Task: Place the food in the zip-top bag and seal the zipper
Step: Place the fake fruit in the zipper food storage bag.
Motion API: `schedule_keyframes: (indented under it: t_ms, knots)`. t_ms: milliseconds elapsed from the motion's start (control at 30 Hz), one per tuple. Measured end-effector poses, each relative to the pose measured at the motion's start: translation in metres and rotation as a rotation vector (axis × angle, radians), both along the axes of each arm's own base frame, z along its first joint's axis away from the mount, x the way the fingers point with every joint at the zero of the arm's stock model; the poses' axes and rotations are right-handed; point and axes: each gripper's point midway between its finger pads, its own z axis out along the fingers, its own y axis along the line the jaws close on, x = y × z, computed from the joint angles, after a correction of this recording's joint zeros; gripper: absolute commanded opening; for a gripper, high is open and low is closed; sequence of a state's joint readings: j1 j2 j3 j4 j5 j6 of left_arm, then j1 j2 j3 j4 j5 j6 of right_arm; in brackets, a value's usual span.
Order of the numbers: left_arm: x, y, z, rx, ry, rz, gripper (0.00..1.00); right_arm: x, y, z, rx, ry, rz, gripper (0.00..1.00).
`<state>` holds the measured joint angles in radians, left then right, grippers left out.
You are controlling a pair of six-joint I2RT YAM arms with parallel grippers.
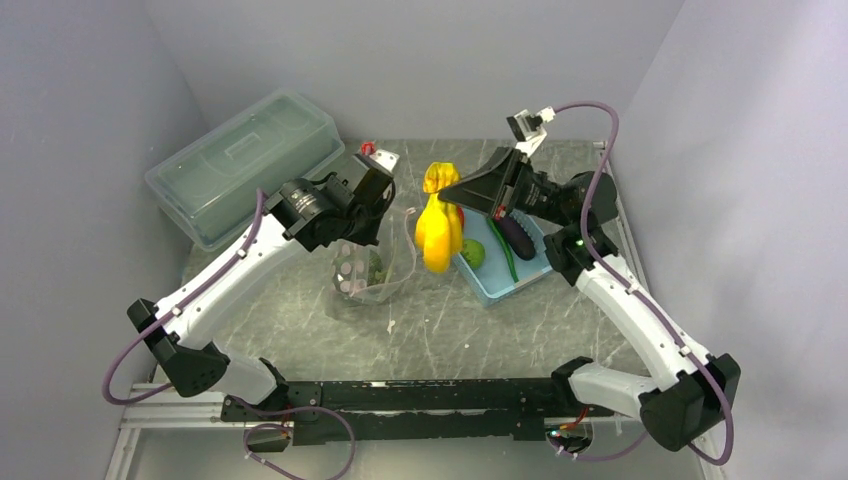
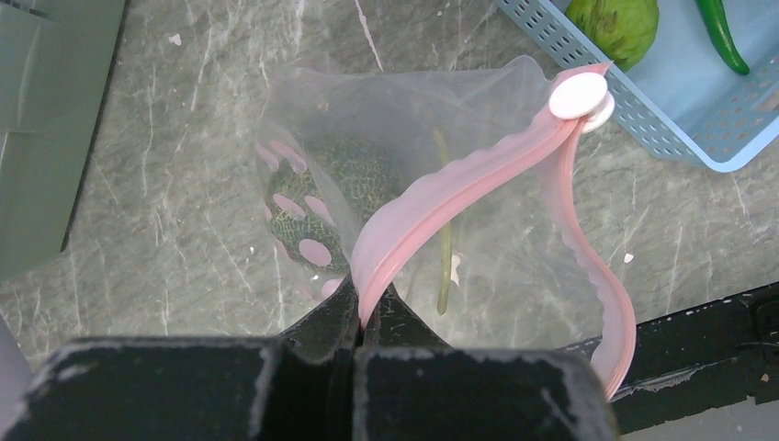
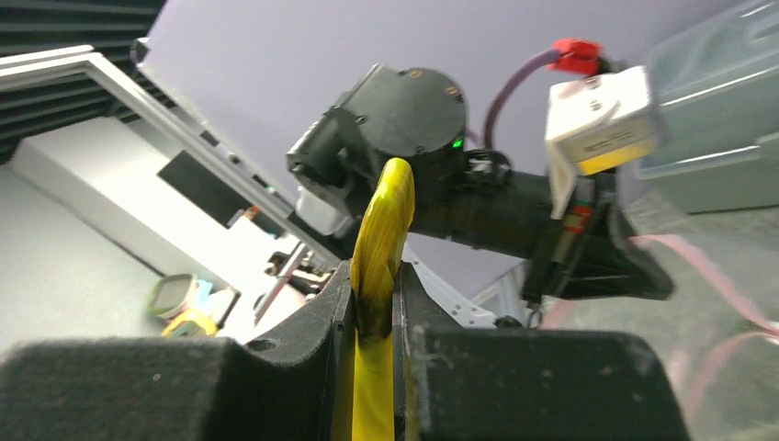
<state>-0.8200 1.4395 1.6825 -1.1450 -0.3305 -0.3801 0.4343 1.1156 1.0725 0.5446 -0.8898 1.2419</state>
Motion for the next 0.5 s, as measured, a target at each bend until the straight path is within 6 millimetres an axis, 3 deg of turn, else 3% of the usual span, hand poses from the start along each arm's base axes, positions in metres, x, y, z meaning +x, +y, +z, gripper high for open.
schedule_keyframes:
  t_ms: [167, 500]
  knots:
    - [0.002, 0.001, -0.001, -0.013, 0.005, 0.007, 0.0, -0.016, 0.017, 0.003, 0.093, 0.037, 0.036, 0.0]
    - [0.004, -0.002, -0.001, -0.05, 0.024, 0.006, 0.0, -0.005, 0.016, 0.002, 0.3, 0.168, -0.031, 0.0]
